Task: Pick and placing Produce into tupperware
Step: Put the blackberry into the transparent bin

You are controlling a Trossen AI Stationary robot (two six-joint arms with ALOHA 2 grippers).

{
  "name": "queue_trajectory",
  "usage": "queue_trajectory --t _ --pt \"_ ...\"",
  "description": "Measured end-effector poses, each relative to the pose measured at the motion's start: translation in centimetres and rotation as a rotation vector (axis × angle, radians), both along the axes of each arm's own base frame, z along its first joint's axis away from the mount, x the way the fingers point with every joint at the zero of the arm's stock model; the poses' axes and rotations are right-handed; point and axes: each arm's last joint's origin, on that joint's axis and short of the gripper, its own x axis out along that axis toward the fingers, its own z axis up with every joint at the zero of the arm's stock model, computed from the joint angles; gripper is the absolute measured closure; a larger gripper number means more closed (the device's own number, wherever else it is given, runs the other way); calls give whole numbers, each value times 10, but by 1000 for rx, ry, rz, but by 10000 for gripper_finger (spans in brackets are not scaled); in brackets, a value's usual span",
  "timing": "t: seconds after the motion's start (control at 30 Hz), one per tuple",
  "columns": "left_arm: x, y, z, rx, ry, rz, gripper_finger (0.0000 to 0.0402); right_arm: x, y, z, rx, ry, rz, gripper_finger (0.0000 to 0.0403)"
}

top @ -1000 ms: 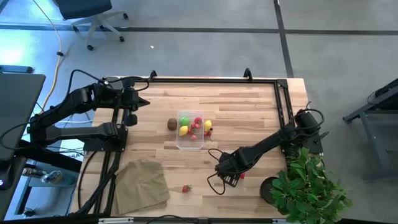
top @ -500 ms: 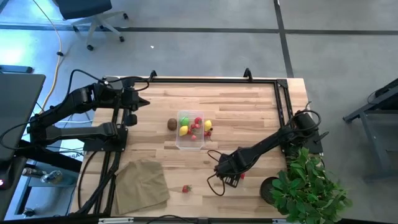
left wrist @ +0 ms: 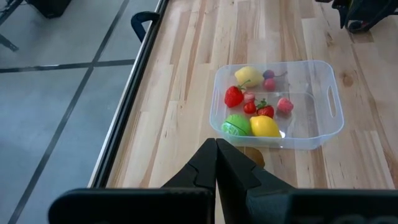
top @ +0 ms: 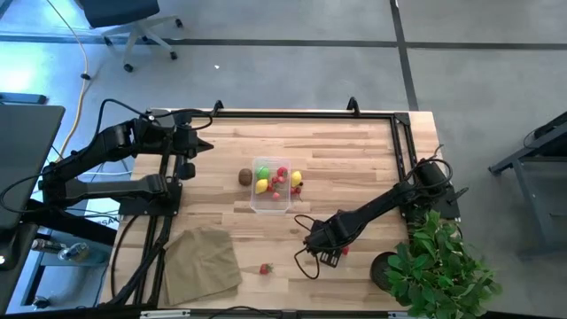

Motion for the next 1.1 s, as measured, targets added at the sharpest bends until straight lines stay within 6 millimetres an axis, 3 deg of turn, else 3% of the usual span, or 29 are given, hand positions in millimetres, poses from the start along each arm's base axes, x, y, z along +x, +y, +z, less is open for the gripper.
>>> queue_trajectory --t 0.63,1.1 --pt "0 0 0 0 0 0 401 1 0 -1 1 -8 25 199" --pt "0 0 0 0 0 0 401 -1 -1 -1 -1 19 40 258"
